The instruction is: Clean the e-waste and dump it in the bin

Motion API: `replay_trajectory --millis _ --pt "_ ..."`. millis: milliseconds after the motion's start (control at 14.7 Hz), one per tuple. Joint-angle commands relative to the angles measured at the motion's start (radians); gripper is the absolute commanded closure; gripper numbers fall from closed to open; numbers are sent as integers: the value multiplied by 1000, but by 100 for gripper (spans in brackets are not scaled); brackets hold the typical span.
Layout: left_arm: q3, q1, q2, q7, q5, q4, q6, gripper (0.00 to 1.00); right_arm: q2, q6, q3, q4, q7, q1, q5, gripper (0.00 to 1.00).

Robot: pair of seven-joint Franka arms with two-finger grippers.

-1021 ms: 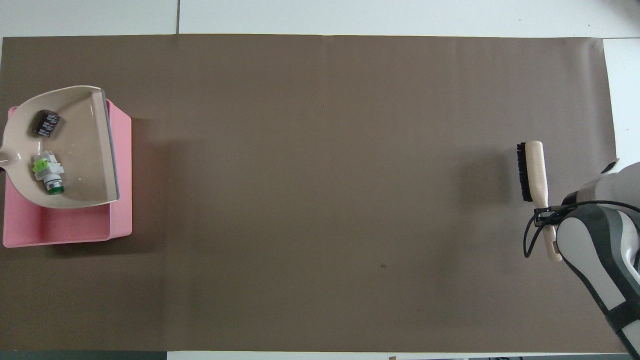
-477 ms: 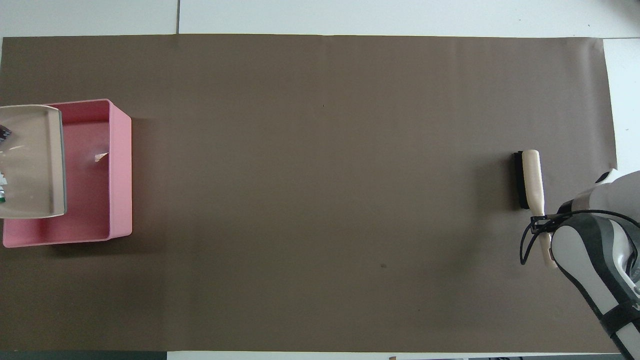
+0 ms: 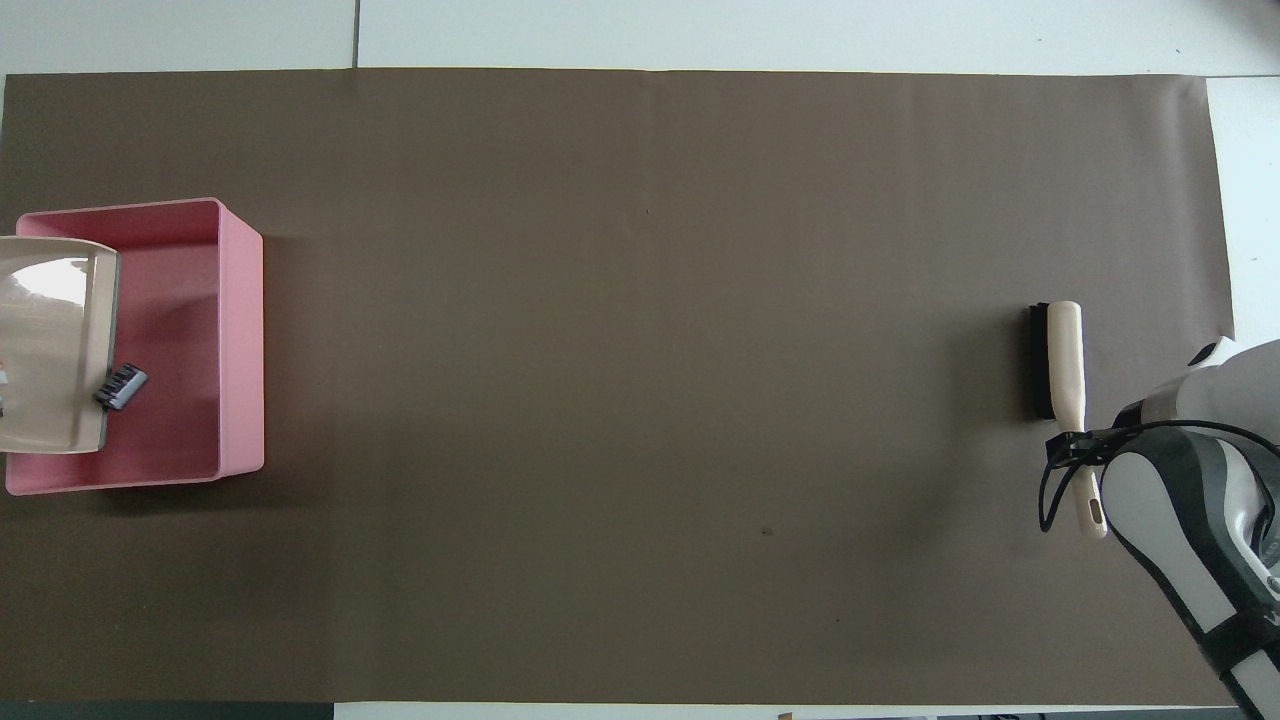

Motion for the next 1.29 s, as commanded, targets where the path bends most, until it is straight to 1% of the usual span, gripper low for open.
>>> replay_trajectory --millis 0,136,340,477,545,749,817,885,953,1089,1157,1226 --pt "-9 9 -3 -43 84 -20 -7 100 -18 -123 9 157 -9 49 -6 0" --pt "-7 3 -8 -61 117 -35 -14 100 -25 -137 11 258 -11 63 -6 0" --pt "-10 -31 -11 -74 190 -26 -83 100 -22 -157 32 396 -2 68 -6 0" --pt "-12 -60 -19 -130 224 -32 -149 100 -9 -265 32 505 84 67 3 0" --pt "-12 -71 -22 -158 245 -34 -172 100 4 -343 32 582 136 65 3 0" --pt "-12 -95 -25 -181 295 -21 -223 100 78 -555 32 795 251 62 28 0" --pt "-15 -103 -28 -184 305 -17 -240 100 96 -612 31 850 280 60 33 0" --pt "-15 -117 -36 -184 316 -14 -249 100 109 -629 31 868 287 60 34 0" --pt "-15 -123 -48 -183 331 -15 -252 100 107 -625 31 857 287 57 33 0" --pt "-20 -123 -86 -166 332 -14 -252 100 83 -603 31 804 279 68 33 0" --pt "-23 -124 -112 -144 329 -17 -249 100 71 -599 28 790 282 88 31 0" --pt "-23 -124 -121 -118 313 -17 -251 100 69 -597 -1 788 281 143 31 0"
